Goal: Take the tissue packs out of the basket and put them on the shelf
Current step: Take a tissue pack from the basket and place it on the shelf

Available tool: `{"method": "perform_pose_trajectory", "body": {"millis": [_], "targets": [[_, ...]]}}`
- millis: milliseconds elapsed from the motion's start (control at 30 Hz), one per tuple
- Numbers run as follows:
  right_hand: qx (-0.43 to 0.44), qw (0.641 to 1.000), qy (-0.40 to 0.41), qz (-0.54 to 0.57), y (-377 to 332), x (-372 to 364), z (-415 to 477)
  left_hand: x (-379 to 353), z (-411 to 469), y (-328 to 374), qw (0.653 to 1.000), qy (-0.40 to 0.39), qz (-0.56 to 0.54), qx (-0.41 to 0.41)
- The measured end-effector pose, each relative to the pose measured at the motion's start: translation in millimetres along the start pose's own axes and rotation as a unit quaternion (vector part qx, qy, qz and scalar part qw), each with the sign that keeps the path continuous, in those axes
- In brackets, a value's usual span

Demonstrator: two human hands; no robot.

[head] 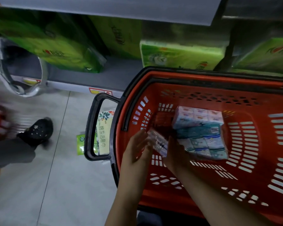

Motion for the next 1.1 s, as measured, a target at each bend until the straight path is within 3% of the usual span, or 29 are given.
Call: {"method": "perform_pose_trajectory", "body": {"millis": [267,533,600,800,1000,1100], "targets": [[-0.015,0.993,0.022,0.112,2,24,1,-6,-13,12,0.999,-0.046,-0.01,-0.001],[-0.069,0.973,-0.023,0.218,28,95,-25,-23,-26,43,0.998,-0.054,-0.042,-0.011],[-0.083,0.951,-0.036,0.295,37,111,-35,-31,-28,51,0.997,-0.054,-0.048,-0.014],[-0.142,0.841,-0.098,0.512,52,153,-59,-42,-31,59,0.999,-0.037,-0.023,0.007],[-0.139,0.759,-0.14,0.62,77,196,-66,-48,-23,59,0.998,-0.044,-0.028,0.04],[-0.119,0.738,-0.157,0.646,88,222,-70,-57,-21,64,0.996,-0.058,-0.008,0.066]]}}
Point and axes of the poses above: each hand's wrist, its own z-axis towards the middle knuckle, its own x-axis out of the back of the hand, y = z × x, the point moved 5 cm from there along z, towards the middle knuckle, and after that the axes turned 12 degrees about y, right-handed, at the moved point
